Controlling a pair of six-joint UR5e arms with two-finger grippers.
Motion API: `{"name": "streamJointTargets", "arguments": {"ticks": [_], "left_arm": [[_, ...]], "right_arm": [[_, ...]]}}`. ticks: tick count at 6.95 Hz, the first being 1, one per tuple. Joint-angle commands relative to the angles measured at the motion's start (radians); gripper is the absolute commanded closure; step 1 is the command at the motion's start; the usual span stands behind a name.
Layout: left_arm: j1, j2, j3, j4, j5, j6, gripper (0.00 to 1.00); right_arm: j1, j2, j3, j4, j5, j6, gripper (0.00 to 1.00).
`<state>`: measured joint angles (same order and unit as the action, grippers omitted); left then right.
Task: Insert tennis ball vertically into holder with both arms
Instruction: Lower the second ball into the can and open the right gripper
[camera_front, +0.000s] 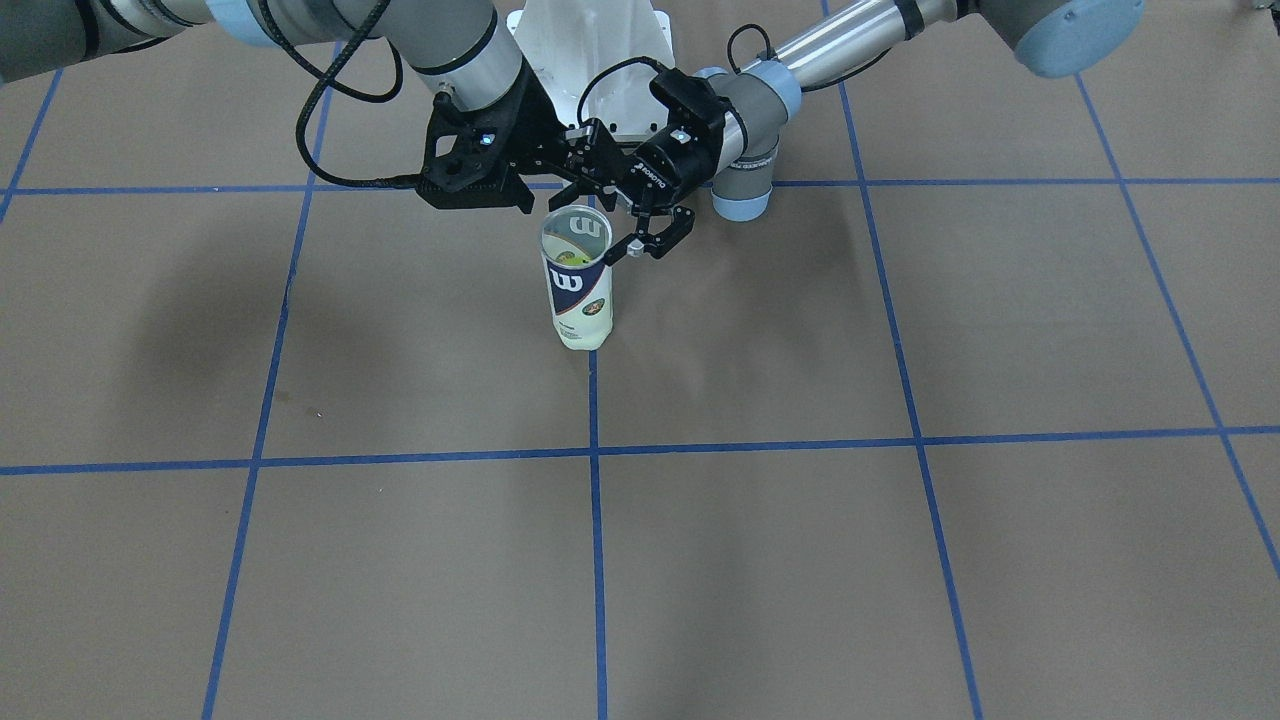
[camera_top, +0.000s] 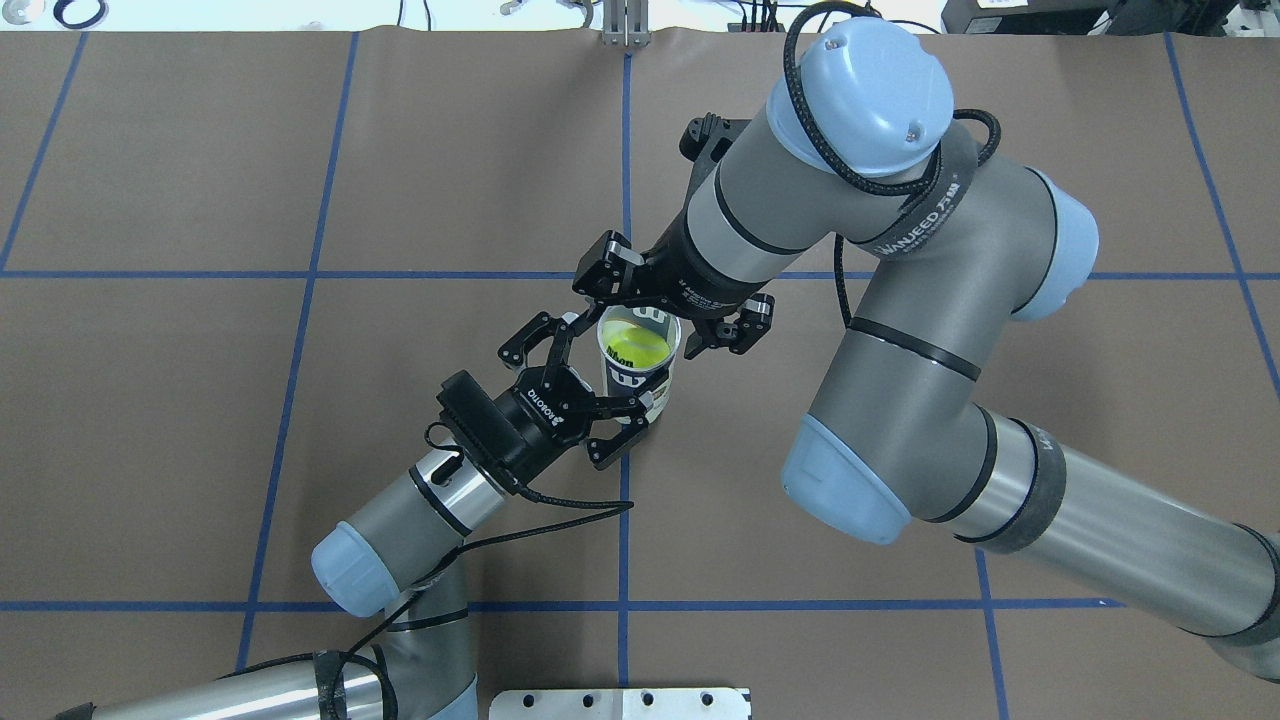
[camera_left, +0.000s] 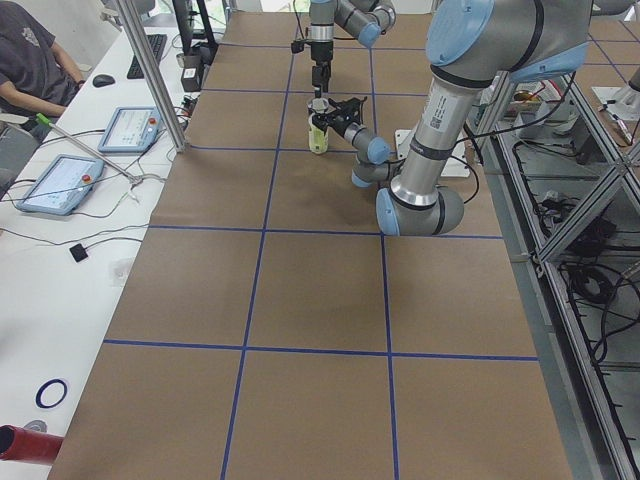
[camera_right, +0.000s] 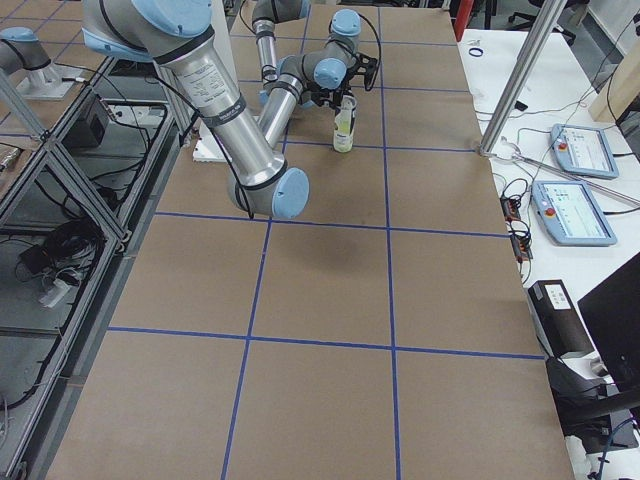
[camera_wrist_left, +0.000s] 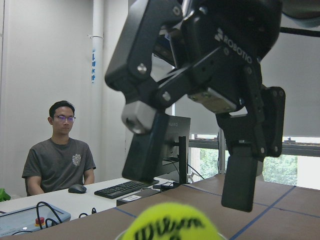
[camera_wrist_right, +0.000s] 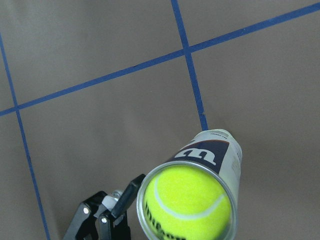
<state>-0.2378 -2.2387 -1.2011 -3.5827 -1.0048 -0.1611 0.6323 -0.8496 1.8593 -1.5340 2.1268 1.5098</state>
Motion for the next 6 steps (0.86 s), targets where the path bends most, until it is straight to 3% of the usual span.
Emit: {"name": "streamJointTargets", "arguments": {"ticks": [1,3,5,6], "left_arm": [[0.0,-0.001,0.0,-0.001,0.0,0.0,0.09],[0.0,-0.001,-0.008,-0.001,0.002,-0.002,0.08],[-0.002,0.043,-0.111,0.001,0.014,-0.002,0.04],[-0.002,0.103,-0.211,0.005,0.015,-0.003,0.04]], "right_arm": [[-0.002,0.001,0.001,0.002,-0.002,0.001,0.02],[0.029,-0.005,0.015,0.002,0.007,0.0,0.02],[0.082,-0.031,0.021,0.002,0.013,-0.006,0.02],[0.12,-0.043,0.021,0.002,0.019,-0.008,0.02]]}}
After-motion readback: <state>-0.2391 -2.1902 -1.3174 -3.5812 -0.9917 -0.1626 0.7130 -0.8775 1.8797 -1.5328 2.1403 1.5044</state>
